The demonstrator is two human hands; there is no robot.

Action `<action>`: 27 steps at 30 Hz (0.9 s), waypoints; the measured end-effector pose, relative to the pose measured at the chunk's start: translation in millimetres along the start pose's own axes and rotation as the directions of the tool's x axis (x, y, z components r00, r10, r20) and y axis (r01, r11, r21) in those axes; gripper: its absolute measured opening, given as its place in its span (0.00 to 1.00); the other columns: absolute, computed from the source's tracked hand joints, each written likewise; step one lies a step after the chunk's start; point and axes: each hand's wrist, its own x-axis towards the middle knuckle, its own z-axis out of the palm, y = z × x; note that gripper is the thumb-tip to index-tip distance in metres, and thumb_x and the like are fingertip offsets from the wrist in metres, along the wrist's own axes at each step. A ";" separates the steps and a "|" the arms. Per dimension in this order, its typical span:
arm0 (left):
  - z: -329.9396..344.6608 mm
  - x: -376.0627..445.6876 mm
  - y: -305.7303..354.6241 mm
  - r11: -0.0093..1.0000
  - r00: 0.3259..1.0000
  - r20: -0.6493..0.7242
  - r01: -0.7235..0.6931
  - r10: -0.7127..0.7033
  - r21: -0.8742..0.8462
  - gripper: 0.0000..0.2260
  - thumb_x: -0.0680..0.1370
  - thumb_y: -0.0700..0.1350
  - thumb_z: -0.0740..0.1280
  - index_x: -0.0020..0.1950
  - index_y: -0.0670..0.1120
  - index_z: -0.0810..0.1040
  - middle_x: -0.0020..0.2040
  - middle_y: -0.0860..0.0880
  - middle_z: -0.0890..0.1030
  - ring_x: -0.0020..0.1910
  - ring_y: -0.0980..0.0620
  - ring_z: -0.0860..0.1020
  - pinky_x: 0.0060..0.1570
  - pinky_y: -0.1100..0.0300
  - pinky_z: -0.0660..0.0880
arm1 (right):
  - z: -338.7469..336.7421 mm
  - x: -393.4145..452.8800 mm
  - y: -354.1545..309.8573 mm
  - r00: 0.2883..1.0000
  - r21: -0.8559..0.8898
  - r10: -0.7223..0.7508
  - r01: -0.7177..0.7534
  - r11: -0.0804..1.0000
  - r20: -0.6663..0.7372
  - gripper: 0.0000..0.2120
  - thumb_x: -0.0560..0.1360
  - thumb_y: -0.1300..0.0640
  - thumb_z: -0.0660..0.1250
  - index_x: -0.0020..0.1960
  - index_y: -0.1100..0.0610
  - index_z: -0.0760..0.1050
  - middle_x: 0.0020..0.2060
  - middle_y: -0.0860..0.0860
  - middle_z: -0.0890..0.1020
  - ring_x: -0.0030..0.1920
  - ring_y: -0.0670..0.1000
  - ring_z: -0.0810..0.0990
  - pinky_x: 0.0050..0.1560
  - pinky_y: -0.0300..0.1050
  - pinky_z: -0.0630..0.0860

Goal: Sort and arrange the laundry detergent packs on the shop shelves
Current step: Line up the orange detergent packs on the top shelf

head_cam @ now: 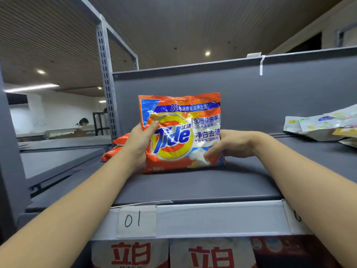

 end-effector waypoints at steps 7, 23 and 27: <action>-0.5 -21.2 19.8 0.999 0.998 -0.049 -0.036 0.036 -0.001 0.04 0.78 0.48 0.65 0.51 0.49 0.75 0.48 0.47 0.83 0.43 0.50 0.84 0.45 0.50 0.80 | 7.7 -16.8 -22.3 0.999 -0.016 0.007 -0.008 1.000 -0.039 0.25 0.65 0.57 0.75 0.61 0.57 0.75 0.58 0.55 0.81 0.58 0.57 0.79 0.61 0.55 0.73; 4.7 -208.9 41.0 0.979 0.986 0.072 -0.138 0.150 -0.147 0.04 0.79 0.43 0.64 0.53 0.46 0.76 0.43 0.49 0.85 0.44 0.50 0.84 0.43 0.55 0.81 | 115.8 -190.4 -26.6 0.973 0.120 -0.148 0.171 0.978 -0.178 0.09 0.65 0.66 0.72 0.41 0.54 0.84 0.40 0.50 0.86 0.42 0.47 0.84 0.42 0.37 0.80; -6.4 -251.2 7.1 0.977 0.989 0.078 -0.106 0.122 -0.183 0.06 0.79 0.42 0.64 0.55 0.44 0.77 0.47 0.48 0.85 0.48 0.48 0.83 0.49 0.52 0.80 | 160.4 -225.1 4.4 0.984 0.152 -0.077 0.101 0.983 -0.159 0.20 0.58 0.64 0.76 0.50 0.55 0.83 0.49 0.54 0.85 0.51 0.53 0.83 0.50 0.44 0.80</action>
